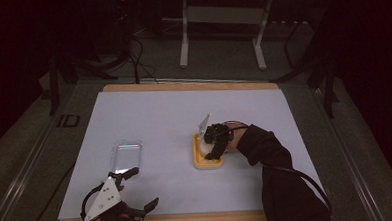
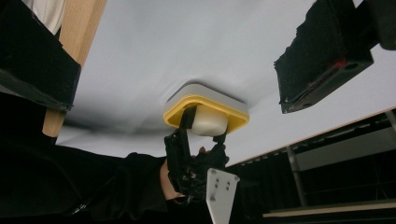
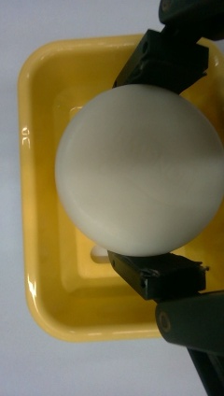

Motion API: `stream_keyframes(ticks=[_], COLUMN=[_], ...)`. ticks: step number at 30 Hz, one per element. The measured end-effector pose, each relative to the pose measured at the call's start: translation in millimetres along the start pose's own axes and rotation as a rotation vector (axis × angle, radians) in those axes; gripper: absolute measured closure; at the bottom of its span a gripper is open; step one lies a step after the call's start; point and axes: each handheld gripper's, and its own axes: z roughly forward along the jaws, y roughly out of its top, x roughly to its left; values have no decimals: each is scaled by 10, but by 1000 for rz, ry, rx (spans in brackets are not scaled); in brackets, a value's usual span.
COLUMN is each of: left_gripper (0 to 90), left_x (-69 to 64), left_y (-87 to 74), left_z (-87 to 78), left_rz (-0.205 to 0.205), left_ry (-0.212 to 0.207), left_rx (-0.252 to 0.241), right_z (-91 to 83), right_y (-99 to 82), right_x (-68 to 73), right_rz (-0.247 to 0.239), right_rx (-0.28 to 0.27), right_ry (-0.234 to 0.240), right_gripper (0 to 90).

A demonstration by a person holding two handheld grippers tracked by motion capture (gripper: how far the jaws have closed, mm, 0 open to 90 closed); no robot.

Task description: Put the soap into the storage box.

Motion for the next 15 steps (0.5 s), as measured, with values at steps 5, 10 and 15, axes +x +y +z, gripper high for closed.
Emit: stream_keyframes(ticks=[5, 10, 15], left_gripper=[0, 0, 0], left_x=[0, -1, -4], left_y=[-1, -2, -3], left_z=[4, 11, 14], left_rz=[0, 0, 2], left_ry=[-2, -5, -8], left_rx=[2, 5, 9], right_z=[18, -72, -227], right_y=[13, 23, 43], right_x=[-11, -14, 5], right_rz=[11, 19, 18], right_rx=[8, -14, -56], right_ry=[14, 17, -15], right_gripper=[243, 238, 239])
